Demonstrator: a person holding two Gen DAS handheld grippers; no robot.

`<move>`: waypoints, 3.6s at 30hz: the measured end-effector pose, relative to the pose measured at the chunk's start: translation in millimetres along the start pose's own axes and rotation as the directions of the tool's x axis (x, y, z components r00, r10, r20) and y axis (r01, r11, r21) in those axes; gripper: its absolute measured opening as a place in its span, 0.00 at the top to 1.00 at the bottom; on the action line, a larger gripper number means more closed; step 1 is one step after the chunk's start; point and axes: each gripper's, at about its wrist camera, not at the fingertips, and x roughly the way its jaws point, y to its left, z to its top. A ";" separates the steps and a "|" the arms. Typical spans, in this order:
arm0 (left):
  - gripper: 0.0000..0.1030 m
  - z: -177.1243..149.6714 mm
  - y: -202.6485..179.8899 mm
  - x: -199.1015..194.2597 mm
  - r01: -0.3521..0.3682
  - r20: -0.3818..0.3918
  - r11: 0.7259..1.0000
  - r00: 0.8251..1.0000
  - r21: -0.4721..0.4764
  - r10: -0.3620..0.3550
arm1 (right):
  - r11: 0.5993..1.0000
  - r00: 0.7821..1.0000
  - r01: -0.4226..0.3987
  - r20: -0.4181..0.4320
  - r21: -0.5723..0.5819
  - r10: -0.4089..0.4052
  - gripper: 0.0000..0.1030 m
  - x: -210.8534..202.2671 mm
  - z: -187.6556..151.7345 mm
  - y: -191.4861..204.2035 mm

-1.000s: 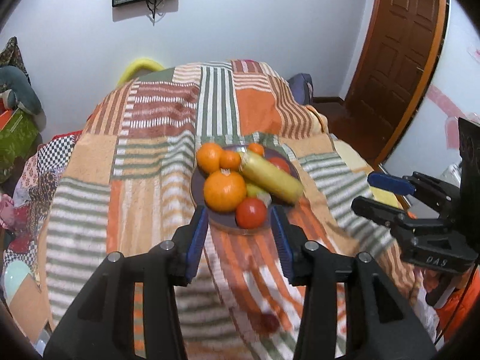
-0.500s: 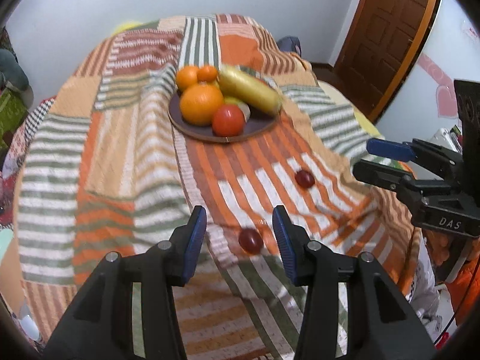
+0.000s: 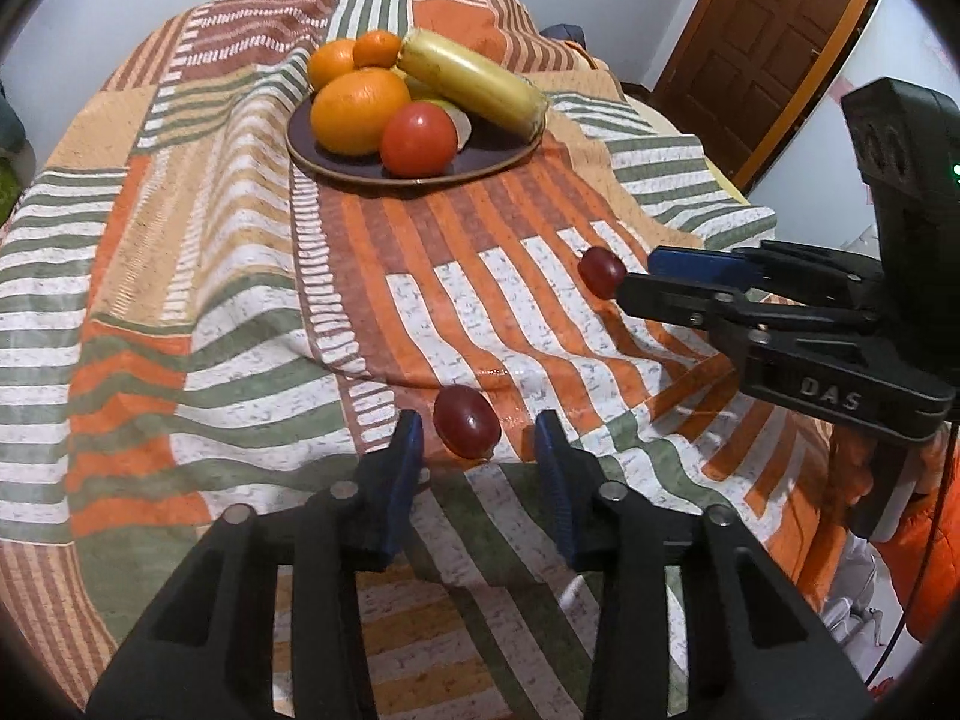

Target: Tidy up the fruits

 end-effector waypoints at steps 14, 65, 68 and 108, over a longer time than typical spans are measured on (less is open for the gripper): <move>0.81 2.2 13.7 -7.8 -0.003 0.013 0.999 1.000 -0.038 0.004 | 1.000 1.000 0.003 -0.011 -0.023 -0.003 0.83 5.8 3.7 -2.3; 0.71 128.1 70.5 58.0 -0.083 0.069 0.995 0.994 -0.060 0.087 | 0.996 1.000 -0.012 -0.006 -0.090 0.012 0.82 64.7 84.7 -10.9; 0.67 126.9 70.6 53.7 -0.092 0.079 0.994 0.992 -0.065 0.097 | 0.996 1.000 -0.011 -0.015 -0.089 0.010 0.73 64.1 84.7 -10.4; 0.16 -0.2 -73.4 -311.2 -0.201 0.792 0.977 0.584 -0.075 0.181 | 0.987 0.663 0.160 0.744 -0.034 -0.082 0.26 -258.3 31.7 87.2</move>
